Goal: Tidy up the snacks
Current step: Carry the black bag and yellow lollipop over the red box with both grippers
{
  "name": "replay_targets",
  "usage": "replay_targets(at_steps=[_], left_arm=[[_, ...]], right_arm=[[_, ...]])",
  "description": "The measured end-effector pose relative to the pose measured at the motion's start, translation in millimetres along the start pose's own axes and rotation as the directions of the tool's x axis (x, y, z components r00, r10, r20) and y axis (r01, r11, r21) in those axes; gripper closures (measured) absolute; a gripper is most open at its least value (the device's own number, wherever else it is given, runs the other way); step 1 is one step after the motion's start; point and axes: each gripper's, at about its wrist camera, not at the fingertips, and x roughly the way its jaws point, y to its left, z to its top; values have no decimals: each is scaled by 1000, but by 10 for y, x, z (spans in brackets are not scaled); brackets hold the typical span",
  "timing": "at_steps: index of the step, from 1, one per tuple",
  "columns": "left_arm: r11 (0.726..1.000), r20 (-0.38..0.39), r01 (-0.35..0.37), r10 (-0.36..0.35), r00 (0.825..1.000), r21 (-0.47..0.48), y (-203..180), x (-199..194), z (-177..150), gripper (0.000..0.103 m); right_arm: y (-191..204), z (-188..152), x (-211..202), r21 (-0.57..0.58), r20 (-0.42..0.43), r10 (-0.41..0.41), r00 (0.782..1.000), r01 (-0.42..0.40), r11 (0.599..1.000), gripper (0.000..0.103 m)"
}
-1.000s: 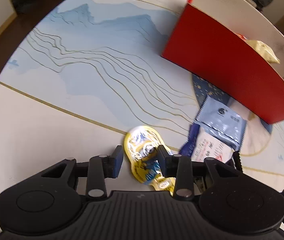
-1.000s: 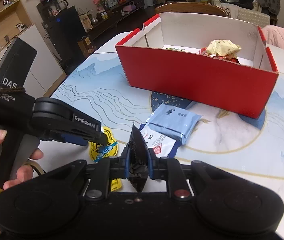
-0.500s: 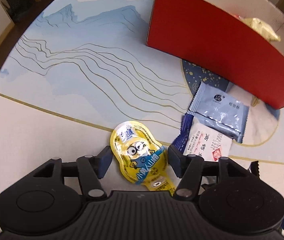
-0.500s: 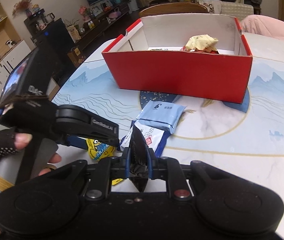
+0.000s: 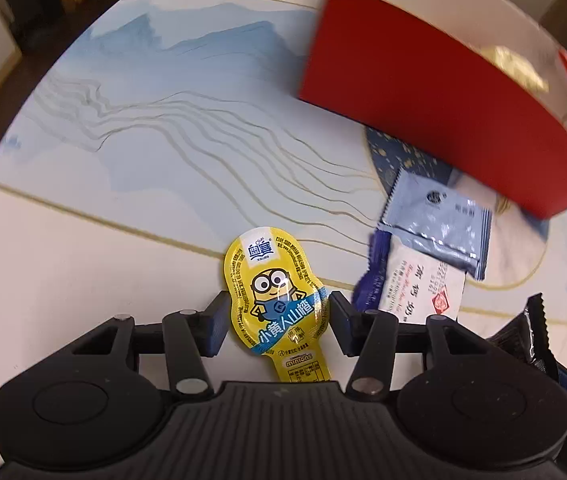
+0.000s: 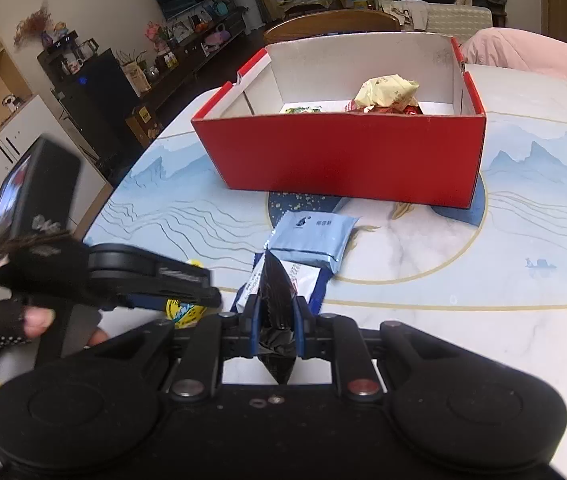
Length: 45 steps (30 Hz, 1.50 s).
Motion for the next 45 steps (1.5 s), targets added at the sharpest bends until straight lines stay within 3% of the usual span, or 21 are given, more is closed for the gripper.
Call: replay_targets(at_steps=[6, 11, 20, 28, 35, 45], left_arm=[[994, 11, 80, -79, 997, -71, 351, -103, 44, 52], [990, 80, 136, -132, 988, -49, 383, -402, 137, 52], [967, 202, 225, -246, 948, 120, 9, -1035, 535, 51], [950, 288, 194, -262, 921, 245, -406, -1318, 1084, 51], [947, 289, 147, -231, 929, 285, -718, -1197, 1542, 51], [938, 234, 71, -158, 959, 339, -1037, -675, 1910, 51]], right_arm=[[-10, 102, -71, 14, 20, -21, 1000, 21, 1000, 88], [-3, 234, -158, 23, 53, -32, 998, 31, 999, 88], [-1, 748, -379, 22, 185, -55, 981, 52, 998, 88], [-135, 1331, -388, 31, 292, -91, 952, 86, 996, 88], [-352, 1649, -127, 58, 281, -108, 954, 95, 994, 88], [-642, 1747, 496, 76, 134, -70, 989, 60, 995, 88]])
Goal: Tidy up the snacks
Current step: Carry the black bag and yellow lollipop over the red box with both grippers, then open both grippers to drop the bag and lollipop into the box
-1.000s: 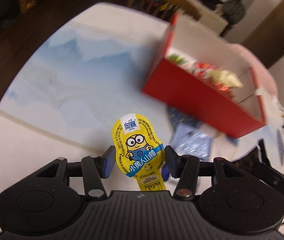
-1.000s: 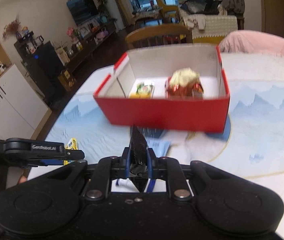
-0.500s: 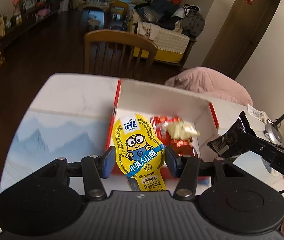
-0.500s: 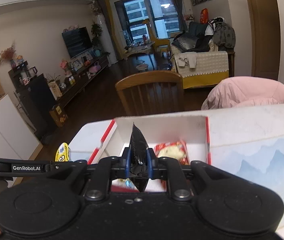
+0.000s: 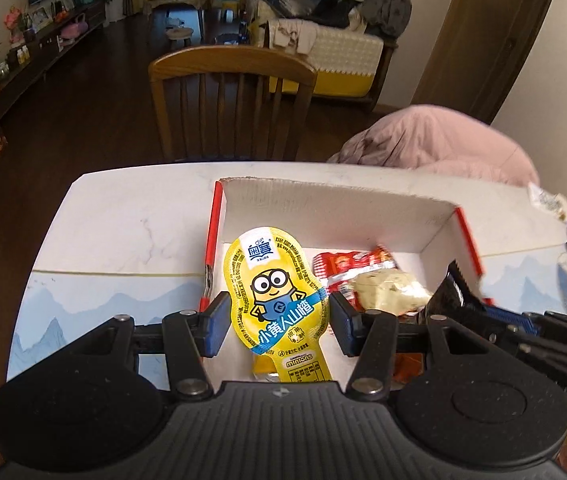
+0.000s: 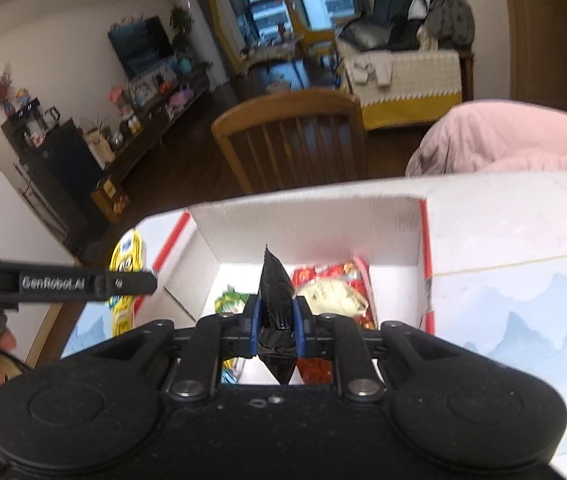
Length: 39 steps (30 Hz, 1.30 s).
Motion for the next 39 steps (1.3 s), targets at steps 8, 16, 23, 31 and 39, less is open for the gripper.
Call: replay_targets(at_steps=[8, 16, 23, 31, 39], left_arm=[[997, -81, -32, 37, 996, 67, -83, 440, 59, 51], [990, -135, -55, 73, 988, 128, -156, 716, 35, 51], [986, -180, -65, 93, 979, 153, -181, 923, -52, 51], [982, -189, -68, 101, 977, 175, -225, 941, -151, 50], [990, -159, -53, 74, 984, 133, -157, 731, -167, 45]], right_arm=[[-65, -104, 303, 13, -91, 74, 993, -73, 997, 87], [10, -201, 508, -31, -147, 48, 988, -53, 998, 87], [28, -208, 601, -46, -170, 30, 985, -38, 998, 86], [39, -261, 619, -66, -195, -16, 981, 4, 998, 78], [58, -259, 413, -58, -169, -30, 985, 21, 998, 72]])
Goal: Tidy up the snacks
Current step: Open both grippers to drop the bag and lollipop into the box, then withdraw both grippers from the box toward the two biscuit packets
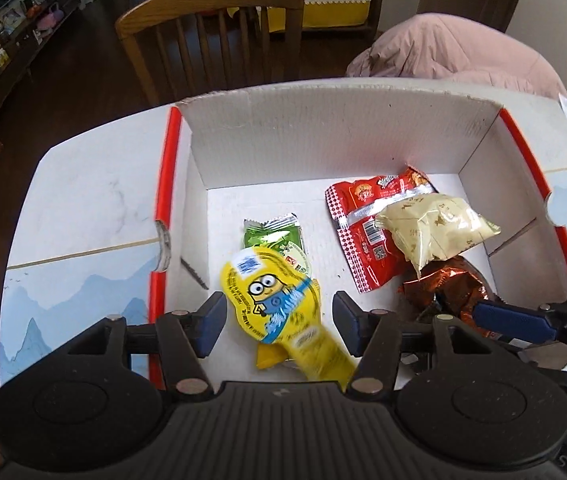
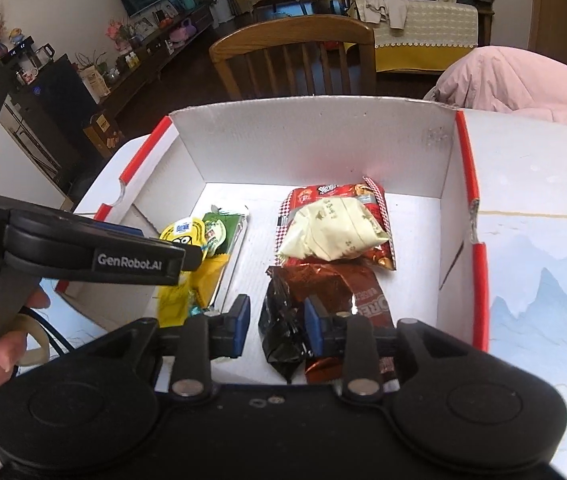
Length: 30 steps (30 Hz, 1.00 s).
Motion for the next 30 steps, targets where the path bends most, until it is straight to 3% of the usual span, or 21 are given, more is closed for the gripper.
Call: replay_targets(at_steps=[14, 22, 30], left_arm=[[998, 110, 58, -56, 992, -20, 94, -743, -311, 45], [995, 195, 98, -98, 976, 10, 93, -1244, -586, 45], [991, 256, 126, -134, 957, 46, 79, -1580, -923, 41]], right_arm=[[302, -109, -693, -22, 107, -8, 994, 10, 1000, 56], [496, -259, -1055, -46, 162, 3, 987, 5, 999, 50], [645, -454, -1330, -72, 197, 14, 980, 0, 997, 35]])
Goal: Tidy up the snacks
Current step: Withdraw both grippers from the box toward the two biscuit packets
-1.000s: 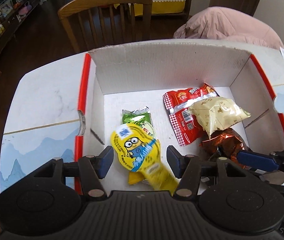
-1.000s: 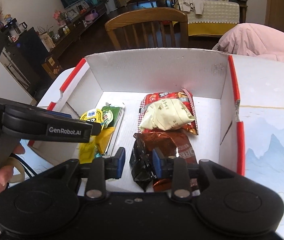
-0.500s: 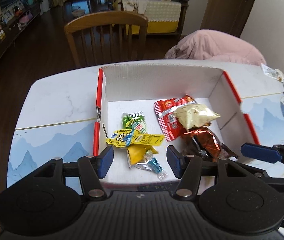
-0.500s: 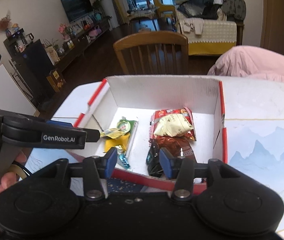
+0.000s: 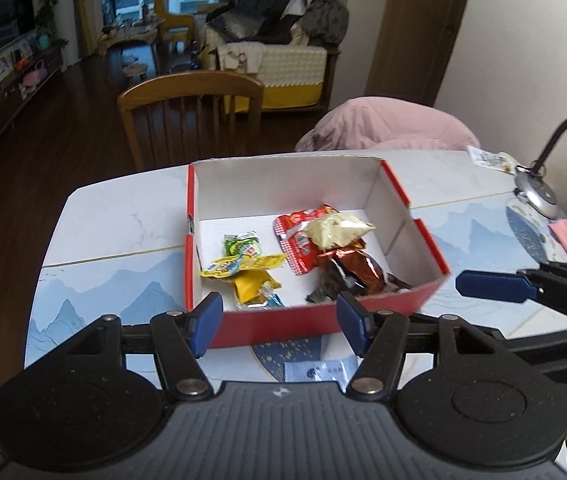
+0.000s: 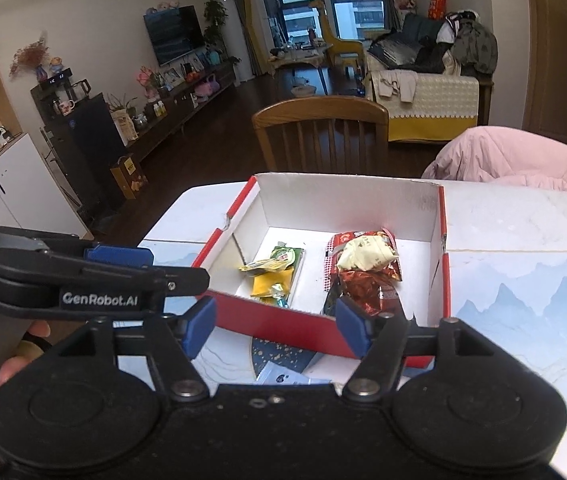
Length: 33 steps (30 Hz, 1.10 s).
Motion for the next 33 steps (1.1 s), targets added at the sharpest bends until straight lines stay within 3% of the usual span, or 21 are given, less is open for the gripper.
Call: replay_targets(at_steps=[9, 16, 18, 20, 26, 33], left_arm=[[1000, 29, 21, -21, 999, -5, 3, -231, -290, 34], [1000, 35, -22, 22, 999, -17, 9, -269, -583, 33], [999, 32, -27, 27, 999, -26, 14, -263, -661, 25], [999, 23, -27, 28, 999, -36, 12, -242, -766, 23], [999, -85, -21, 17, 996, -47, -80, 68, -1058, 22], [997, -244, 2, -20, 969, -75, -277, 576, -1156, 22]], right_arm=[[20, -193, -191, 4, 11, -5, 1000, 5, 1000, 16], [-85, -414, -162, 34, -27, -30, 999, 31, 999, 5], [-117, -497, -168, 36, -28, -40, 999, 41, 999, 2], [-162, -563, -142, 29, -43, -40, 998, 42, 999, 2], [-385, -748, -42, 45, -109, -51, 993, 56, 997, 1], [-616, -823, 34, 49, -151, -46, 987, 54, 997, 1]])
